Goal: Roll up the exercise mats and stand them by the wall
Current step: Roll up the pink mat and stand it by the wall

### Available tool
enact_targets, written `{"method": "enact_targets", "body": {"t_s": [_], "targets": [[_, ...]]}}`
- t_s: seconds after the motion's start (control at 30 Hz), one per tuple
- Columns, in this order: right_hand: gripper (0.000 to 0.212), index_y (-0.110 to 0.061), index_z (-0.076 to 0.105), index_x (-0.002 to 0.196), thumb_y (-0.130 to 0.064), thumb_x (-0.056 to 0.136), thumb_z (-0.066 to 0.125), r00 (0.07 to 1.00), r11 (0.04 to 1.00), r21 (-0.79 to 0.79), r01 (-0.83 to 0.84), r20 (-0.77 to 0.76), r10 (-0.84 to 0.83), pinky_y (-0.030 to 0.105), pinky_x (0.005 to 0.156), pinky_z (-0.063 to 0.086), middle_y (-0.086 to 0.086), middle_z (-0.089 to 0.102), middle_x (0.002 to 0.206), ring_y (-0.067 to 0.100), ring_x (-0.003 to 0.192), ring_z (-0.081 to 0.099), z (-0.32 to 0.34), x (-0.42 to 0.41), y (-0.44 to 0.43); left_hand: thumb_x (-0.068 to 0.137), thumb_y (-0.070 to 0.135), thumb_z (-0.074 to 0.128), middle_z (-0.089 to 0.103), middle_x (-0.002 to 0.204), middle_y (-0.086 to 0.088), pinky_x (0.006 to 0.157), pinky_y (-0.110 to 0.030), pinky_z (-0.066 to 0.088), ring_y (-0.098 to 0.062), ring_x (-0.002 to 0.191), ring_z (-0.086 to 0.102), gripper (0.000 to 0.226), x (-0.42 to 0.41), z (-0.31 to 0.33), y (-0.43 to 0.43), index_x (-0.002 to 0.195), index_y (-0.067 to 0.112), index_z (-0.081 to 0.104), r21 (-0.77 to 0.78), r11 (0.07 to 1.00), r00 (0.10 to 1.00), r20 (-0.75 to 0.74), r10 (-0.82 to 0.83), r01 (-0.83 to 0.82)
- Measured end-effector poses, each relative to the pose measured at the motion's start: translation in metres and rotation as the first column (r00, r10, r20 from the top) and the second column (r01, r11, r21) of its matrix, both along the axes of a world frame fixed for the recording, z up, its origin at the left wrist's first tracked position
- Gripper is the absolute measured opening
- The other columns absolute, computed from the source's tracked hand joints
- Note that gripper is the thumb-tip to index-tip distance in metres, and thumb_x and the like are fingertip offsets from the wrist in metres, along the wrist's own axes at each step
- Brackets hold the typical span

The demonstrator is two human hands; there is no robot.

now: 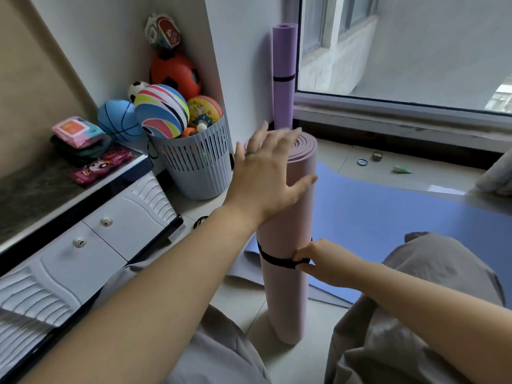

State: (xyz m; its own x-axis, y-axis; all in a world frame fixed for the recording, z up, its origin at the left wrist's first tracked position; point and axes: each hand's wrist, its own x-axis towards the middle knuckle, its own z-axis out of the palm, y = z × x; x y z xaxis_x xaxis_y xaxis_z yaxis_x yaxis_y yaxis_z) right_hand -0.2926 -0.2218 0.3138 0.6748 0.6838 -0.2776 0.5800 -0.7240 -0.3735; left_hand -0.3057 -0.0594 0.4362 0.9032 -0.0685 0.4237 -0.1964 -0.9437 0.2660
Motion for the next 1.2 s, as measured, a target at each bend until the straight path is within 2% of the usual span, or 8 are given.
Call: {"method": "enact_targets", "body": {"t_s": [0.13, 0.3, 0.5, 0.6, 0.73, 0.83, 1.07, 1.2], "targets": [[0.025, -0.019, 0.061, 0.118, -0.024, 0.095, 0.051, 0.998, 0.996, -0.060, -0.059, 0.020, 0.060, 0.037, 0.086, 0.047, 0.004, 0.063, 0.112, 0.028, 0.101, 0.056, 0.006, 0.002, 0.003, 0.086, 0.048, 0.062, 0.045, 0.143, 0.001, 0.111, -0.035, 0.029, -0.019, 0.136, 0.030, 0.068, 0.015, 0.006, -0.001, 0.143, 0.021, 0.039, 0.056, 0.998, 0.995, -0.094, 0.028, -0.023], [0.039, -0.027, 0.052, 0.135, -0.028, 0.095, 0.054, 0.984, 0.982, -0.082, -0.169, 0.044, 0.173, 0.034, 0.096, 0.043, -0.004, 0.057, 0.130, 0.022, 0.116, 0.052, 0.021, -0.003, -0.007, 0.087, 0.049, 0.061, 0.046, 0.141, -0.002, 0.109, -0.040, 0.032, -0.022, 0.134, 0.031, 0.066, 0.012, 0.006, -0.003, 0.142, 0.019, 0.040, 0.083, 0.996, 0.997, -0.071, 0.039, -0.033], [0.017, -0.020, 0.071, 0.094, -0.015, 0.085, 0.057, 0.928, 0.877, 0.466, -0.115, 0.366, -0.073, 0.026, 0.073, 0.051, -0.012, 0.068, 0.087, 0.004, 0.075, 0.056, 0.077, 0.030, -0.024, 0.086, 0.047, 0.063, 0.048, 0.139, -0.002, 0.110, -0.034, 0.029, -0.022, 0.134, 0.032, 0.067, 0.006, 0.004, 0.007, 0.142, 0.019, 0.041, 0.044, 0.999, 0.998, -0.064, 0.009, -0.006], [0.032, -0.011, 0.066, 0.102, 0.000, 0.075, 0.053, 0.847, 0.760, 0.638, -0.125, 0.468, -0.254, 0.018, 0.074, 0.045, -0.007, 0.057, 0.096, 0.003, 0.080, 0.049, 0.110, 0.053, -0.022, 0.082, 0.044, 0.069, 0.048, 0.139, 0.000, 0.110, -0.028, 0.024, -0.018, 0.134, 0.031, 0.070, 0.002, 0.007, 0.009, 0.142, 0.020, 0.042, 0.011, 0.996, 0.989, -0.121, -0.081, 0.083], [0.075, -0.026, 0.040, 0.140, 0.002, 0.073, 0.061, 0.898, 0.957, 0.254, -0.142, 0.439, 0.017, 0.008, 0.080, 0.033, 0.001, 0.027, 0.148, 0.013, 0.115, 0.040, 0.143, 0.073, -0.023, 0.073, 0.029, 0.082, 0.047, 0.142, 0.001, 0.105, -0.011, 0.015, -0.012, 0.133, 0.034, 0.077, -0.002, 0.023, 0.013, 0.140, 0.018, 0.046, -0.062, 0.970, 0.949, -0.202, -0.242, 0.235], [0.085, -0.038, 0.031, 0.144, -0.015, 0.074, 0.073, 0.889, 0.970, 0.006, -0.243, 0.402, 0.221, 0.022, 0.102, 0.035, -0.004, 0.017, 0.154, 0.014, 0.135, 0.031, 0.158, 0.078, -0.026, 0.074, 0.020, 0.081, 0.049, 0.140, 0.000, 0.108, -0.013, 0.017, -0.011, 0.134, 0.032, 0.073, -0.012, 0.028, 0.013, 0.138, 0.018, 0.048, -0.031, 0.948, 0.924, -0.215, -0.317, 0.318], [0.079, -0.035, 0.049, 0.131, -0.045, 0.061, 0.085, 0.851, 0.957, 0.062, -0.284, 0.477, 0.221, 0.024, 0.104, 0.034, -0.007, 0.017, 0.154, 0.013, 0.135, 0.033, 0.214, 0.075, -0.033, 0.073, 0.017, 0.081, 0.057, 0.125, -0.006, 0.105, -0.031, 0.037, -0.014, 0.127, 0.036, 0.064, -0.019, 0.063, 0.009, 0.132, 0.012, 0.055, 0.041, 0.936, 0.933, 0.077, -0.352, 0.350], [0.071, -0.044, 0.043, 0.117, -0.057, 0.055, 0.074, 0.776, 0.940, 0.133, -0.313, 0.606, 0.173, 0.048, 0.096, 0.047, -0.009, 0.017, 0.150, 0.029, 0.131, 0.041, 0.233, 0.086, -0.032, 0.072, 0.016, 0.079, 0.061, 0.121, -0.007, 0.096, -0.045, 0.048, -0.021, 0.125, 0.040, 0.063, 0.003, 0.081, 0.014, 0.130, 0.009, 0.055, 0.153, 0.923, 0.900, 0.213, -0.380, 0.353]]}}
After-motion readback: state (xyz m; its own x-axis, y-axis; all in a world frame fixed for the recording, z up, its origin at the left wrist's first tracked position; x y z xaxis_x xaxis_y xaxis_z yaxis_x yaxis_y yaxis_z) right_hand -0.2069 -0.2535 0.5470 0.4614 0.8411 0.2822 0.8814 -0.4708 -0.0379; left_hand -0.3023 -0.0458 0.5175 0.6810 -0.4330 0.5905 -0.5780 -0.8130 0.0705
